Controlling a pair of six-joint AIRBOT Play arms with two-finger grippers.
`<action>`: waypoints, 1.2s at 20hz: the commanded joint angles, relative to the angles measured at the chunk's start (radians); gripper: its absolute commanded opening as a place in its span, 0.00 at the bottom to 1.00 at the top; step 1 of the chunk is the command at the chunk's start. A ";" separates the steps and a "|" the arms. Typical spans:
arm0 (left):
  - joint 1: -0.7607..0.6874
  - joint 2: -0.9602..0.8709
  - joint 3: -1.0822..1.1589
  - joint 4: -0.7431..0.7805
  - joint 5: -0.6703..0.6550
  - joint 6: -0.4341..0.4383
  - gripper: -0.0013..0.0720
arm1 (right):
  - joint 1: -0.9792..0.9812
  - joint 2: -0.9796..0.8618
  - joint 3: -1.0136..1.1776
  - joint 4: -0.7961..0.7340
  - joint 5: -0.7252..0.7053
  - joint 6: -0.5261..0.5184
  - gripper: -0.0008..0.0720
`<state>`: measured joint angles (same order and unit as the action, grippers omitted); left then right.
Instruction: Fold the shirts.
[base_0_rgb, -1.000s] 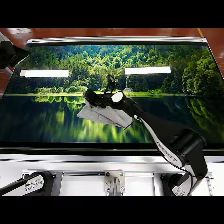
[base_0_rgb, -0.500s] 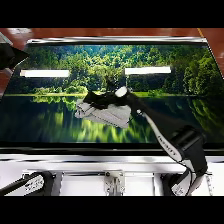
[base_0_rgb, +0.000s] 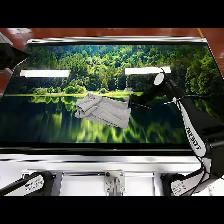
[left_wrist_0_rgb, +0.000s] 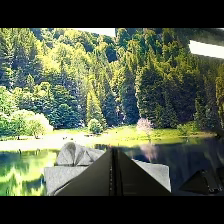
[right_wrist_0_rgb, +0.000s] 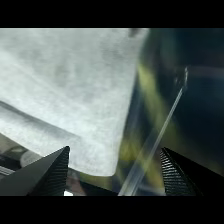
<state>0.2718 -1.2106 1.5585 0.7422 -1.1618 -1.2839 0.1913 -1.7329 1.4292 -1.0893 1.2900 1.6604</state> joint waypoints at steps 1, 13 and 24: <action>0.000 0.001 0.000 0.000 0.001 0.000 0.06 | -0.031 -0.062 -0.027 0.089 -0.023 -0.019 0.97; 0.000 0.001 0.000 0.000 0.000 0.000 0.06 | 0.009 -0.159 -0.017 0.364 -0.051 -0.259 0.09; -0.019 0.001 0.000 0.000 0.008 0.000 0.06 | -0.436 0.139 0.459 -0.113 0.124 -0.021 0.09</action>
<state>0.2565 -1.2106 1.5585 0.7414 -1.1584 -1.2835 -0.1165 -1.6398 1.7687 -0.9699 1.3037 1.4967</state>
